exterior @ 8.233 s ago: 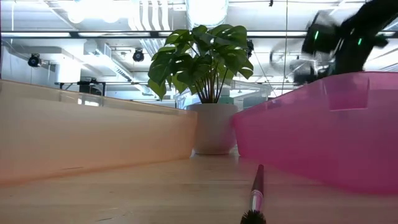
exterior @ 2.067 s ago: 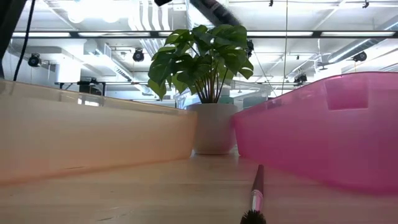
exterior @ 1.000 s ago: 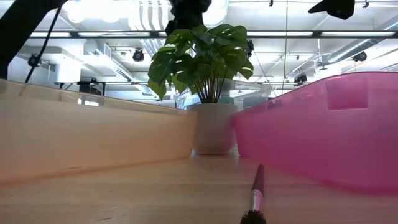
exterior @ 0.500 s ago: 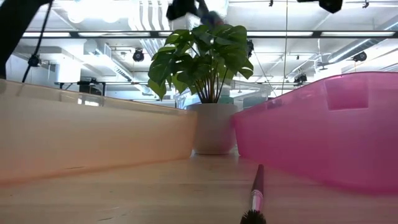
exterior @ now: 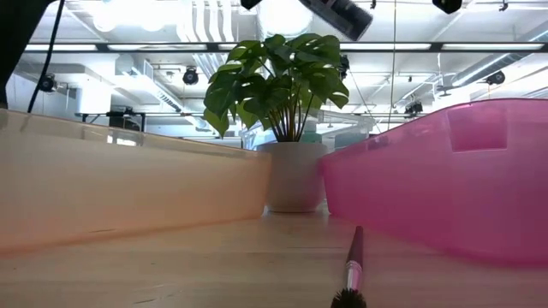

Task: Pick & Place Paint Supplies
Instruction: Put the blue acrylic craft paint bottle into the transparent bin

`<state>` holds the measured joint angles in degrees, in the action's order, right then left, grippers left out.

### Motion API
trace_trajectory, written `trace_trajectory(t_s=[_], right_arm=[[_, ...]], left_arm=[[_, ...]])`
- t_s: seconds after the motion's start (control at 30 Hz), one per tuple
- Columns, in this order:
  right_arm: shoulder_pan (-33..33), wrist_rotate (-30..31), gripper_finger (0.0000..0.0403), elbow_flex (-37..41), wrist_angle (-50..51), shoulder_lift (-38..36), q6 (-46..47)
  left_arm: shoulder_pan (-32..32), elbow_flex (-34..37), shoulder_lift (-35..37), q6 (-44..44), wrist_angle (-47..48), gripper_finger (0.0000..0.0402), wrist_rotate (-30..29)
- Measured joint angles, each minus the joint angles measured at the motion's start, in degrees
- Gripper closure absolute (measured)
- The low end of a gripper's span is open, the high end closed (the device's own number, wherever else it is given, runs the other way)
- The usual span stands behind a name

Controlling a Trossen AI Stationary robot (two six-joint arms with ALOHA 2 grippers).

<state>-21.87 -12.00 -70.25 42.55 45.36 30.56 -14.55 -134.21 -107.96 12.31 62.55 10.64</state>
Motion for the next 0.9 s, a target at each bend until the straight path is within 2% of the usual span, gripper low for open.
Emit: trace_trajectory(t_s=[0.13, 0.33, 0.9], right_arm=[[0.0, -0.3, 0.0393, -0.1, 0.0, 0.2, -1.0], [0.0, -1.5, 0.0395, -0.1, -0.4, 2.5, -2.3], [0.0, -4.6, 0.0395, -0.1, -2.6, 6.0, -4.3]], left_arm=[[0.0, 0.0, 0.0, 0.1, -1.5, 0.028, 2.4], [0.0, 0.0, 0.0, 1.1, -5.6, 0.028, 4.1], [0.1, 0.0, 0.0, 1.8, -10.2, 0.028, 4.4]])
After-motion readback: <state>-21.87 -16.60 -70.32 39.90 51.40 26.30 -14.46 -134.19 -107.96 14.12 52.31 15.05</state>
